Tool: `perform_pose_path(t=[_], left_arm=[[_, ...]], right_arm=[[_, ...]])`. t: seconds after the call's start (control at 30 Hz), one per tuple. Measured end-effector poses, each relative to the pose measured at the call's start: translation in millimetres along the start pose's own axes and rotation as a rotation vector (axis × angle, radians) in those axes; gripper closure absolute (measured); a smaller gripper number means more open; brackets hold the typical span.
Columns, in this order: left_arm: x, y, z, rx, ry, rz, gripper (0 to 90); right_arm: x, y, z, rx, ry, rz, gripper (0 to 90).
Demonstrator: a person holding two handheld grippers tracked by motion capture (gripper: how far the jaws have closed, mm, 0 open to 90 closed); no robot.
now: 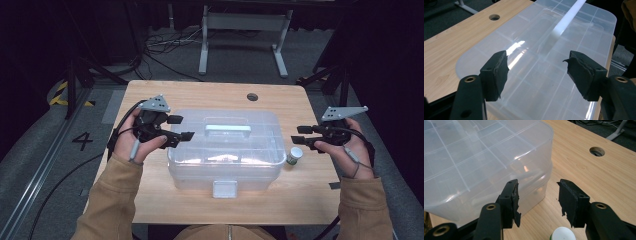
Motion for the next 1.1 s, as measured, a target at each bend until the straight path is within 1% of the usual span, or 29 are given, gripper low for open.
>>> perform_pose_path(t=[0.1, 0.13, 0.2, 0.23, 0.3, 0.33, 0.5, 0.6, 0.7, 0.8, 0.87, 0.93, 1.03, 1.07, 1.1], left_arm=[[-1.2, 3.0, -1.5, 0.004, 0.001, 0.008, 31.9], [-2.8, 9.1, -3.4, 0.015, 0.006, 0.014, 31.5], [-4.0, 14.7, -4.5, 0.025, 0.013, 0.015, 31.4], [-4.0, 14.7, -4.5, 0.025, 0.013, 0.015, 31.4], [-7.6, 21.6, -6.3, 0.027, 0.023, 0.026, 31.4], [-7.6, 21.6, -6.3, 0.027, 0.023, 0.026, 31.4], [-12.6, 35.3, -10.3, 0.032, 0.033, 0.036, 31.2], [-14.2, 40.2, -11.4, 0.04, 0.032, 0.042, 31.6], [-15.7, 48.6, -12.6, 0.049, 0.033, 0.048, 31.9], [-16.0, 54.8, -12.3, 0.063, 0.033, 0.042, 32.6], [-16.0, 57.6, -12.1, 0.066, 0.031, 0.043, 34.1], [-16.6, 59.5, -11.5, 0.084, 0.029, 0.041, 36.7], [-16.6, 60.2, -11.2, 0.092, 0.034, 0.035, 41.3], [-17.0, 60.2, -11.1, 0.095, 0.039, 0.037, 41.3], [-17.6, 60.1, -11.2, 0.096, 0.035, 0.044, 46.3]], right_arm=[[0.6, -0.2, 0.1, -0.001, 0.0, -0.002, 51.5], [1.0, -0.5, 0.3, -0.002, 0.0, -0.003, 51.3], [1.3, -1.0, 0.3, -0.004, -0.002, -0.004, 51.3], [1.4, -1.2, 0.2, -0.005, -0.003, -0.006, 51.3], [1.4, -1.1, 0.1, -0.006, -0.001, -0.006, 51.1], [1.4, -1.1, 0.1, -0.006, -0.001, -0.006, 51.1], [1.5, 0.3, 0.6, 0.002, 0.0, -0.009, 51.1], [2.3, 0.7, 0.3, 0.002, 0.0, -0.012, 51.1], [3.0, 0.9, -0.1, 0.001, -0.003, -0.014, 51.1], [3.3, 1.5, 0.2, 0.005, -0.003, -0.015, 51.1], [3.6, 2.1, 0.1, 0.007, -0.006, -0.016, 51.1], [4.0, 2.8, 0.2, 0.01, -0.011, -0.018, 51.1], [4.4, 3.7, 0.3, 0.014, -0.013, -0.022, 51.1], [4.6, 3.9, 0.4, 0.016, -0.013, -0.023, 51.1], [5.0, 4.6, 0.4, 0.018, -0.015, -0.023, 51.1]])
Point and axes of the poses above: each handheld gripper's, and its own axes: y roughly forward along the jaws, z roughly out of its underside, x roughly to its left, the point moved 6 cm from there along y, roughly forward along the jaws, and after that the axes turned 5 degrees about -y, right-handed, at the moved point
